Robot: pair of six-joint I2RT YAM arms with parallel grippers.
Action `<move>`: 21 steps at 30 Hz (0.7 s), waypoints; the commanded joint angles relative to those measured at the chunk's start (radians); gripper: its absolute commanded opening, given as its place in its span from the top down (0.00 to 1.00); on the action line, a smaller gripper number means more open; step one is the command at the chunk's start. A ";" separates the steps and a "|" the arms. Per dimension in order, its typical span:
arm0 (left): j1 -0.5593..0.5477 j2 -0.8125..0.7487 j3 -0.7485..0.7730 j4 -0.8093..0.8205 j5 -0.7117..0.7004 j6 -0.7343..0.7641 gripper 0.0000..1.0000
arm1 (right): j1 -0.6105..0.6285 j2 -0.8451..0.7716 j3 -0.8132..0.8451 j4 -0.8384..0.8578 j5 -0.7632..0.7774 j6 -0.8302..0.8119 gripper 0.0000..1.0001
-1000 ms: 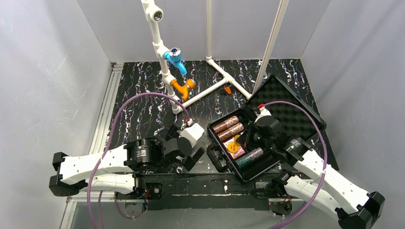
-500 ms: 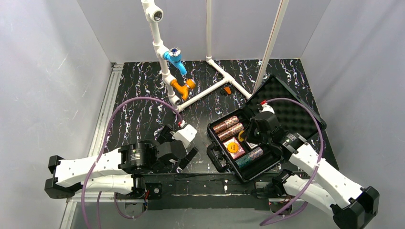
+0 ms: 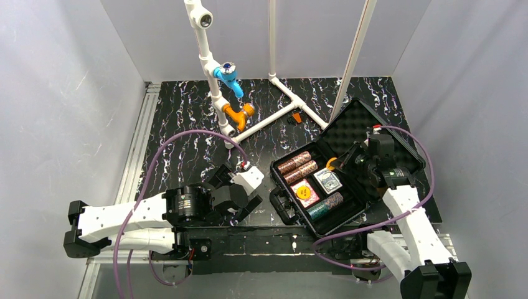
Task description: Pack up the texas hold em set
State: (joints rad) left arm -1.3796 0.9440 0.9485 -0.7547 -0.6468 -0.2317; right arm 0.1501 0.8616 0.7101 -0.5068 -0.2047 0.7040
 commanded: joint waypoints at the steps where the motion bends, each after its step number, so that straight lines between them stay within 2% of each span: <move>1: -0.006 -0.011 -0.010 0.002 -0.034 0.013 0.02 | -0.017 -0.045 -0.051 0.053 -0.092 0.016 0.99; 10: -0.006 0.015 -0.012 -0.004 -0.046 0.015 0.02 | -0.027 -0.058 -0.189 0.194 -0.108 0.094 0.99; 21: -0.006 0.043 -0.007 -0.023 -0.044 0.002 0.02 | -0.030 -0.013 -0.227 0.190 -0.001 0.103 0.99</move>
State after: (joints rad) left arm -1.3796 0.9848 0.9409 -0.7570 -0.6559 -0.2245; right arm 0.1246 0.8291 0.4969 -0.3687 -0.2413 0.7986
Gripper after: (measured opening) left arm 0.983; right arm 0.058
